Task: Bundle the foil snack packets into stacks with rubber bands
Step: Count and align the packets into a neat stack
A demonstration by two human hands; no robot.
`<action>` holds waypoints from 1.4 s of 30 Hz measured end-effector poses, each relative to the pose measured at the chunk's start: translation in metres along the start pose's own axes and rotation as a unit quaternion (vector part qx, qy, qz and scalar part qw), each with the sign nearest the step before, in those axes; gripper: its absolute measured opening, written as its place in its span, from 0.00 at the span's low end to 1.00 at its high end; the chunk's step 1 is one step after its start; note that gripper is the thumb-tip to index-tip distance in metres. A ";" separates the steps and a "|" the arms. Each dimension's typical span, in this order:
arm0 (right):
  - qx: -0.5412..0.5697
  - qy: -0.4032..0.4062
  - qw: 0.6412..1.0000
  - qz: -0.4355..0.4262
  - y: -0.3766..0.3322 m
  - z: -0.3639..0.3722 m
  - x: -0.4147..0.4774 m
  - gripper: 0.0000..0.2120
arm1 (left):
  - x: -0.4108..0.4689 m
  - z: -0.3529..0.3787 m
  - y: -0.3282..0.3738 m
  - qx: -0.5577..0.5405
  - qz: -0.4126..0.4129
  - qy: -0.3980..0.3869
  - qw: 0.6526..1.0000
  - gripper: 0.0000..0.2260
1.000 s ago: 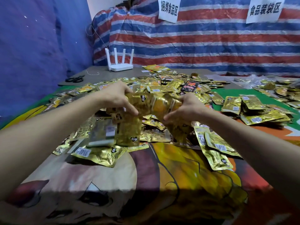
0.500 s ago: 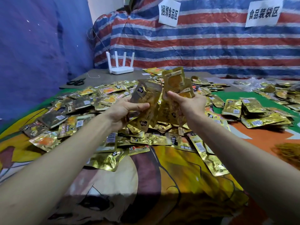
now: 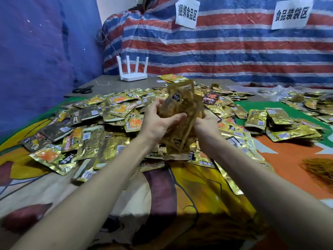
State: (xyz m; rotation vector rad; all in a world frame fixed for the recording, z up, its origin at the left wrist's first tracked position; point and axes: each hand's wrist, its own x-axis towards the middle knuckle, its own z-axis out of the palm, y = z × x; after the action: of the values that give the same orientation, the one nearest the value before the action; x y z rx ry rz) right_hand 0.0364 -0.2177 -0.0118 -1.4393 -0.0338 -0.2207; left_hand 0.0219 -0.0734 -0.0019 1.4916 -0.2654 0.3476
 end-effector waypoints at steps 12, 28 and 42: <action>0.184 -0.127 0.966 0.131 0.025 0.012 -0.023 0.27 | -0.017 0.005 -0.028 0.113 0.045 0.074 0.990 0.34; -0.014 0.048 0.986 -0.158 0.025 0.008 -0.044 0.16 | -0.038 -0.002 -0.032 0.075 -0.079 -0.084 0.990 0.26; 0.005 0.067 0.989 -0.133 0.005 0.013 -0.050 0.35 | -0.049 0.018 -0.023 0.020 0.013 -0.086 0.996 0.43</action>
State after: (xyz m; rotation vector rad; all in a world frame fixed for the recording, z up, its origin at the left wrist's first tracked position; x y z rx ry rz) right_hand -0.0102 -0.1977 -0.0225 -1.4051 -0.1173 -0.5353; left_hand -0.0133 -0.0950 -0.0406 1.5601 -0.4159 0.2464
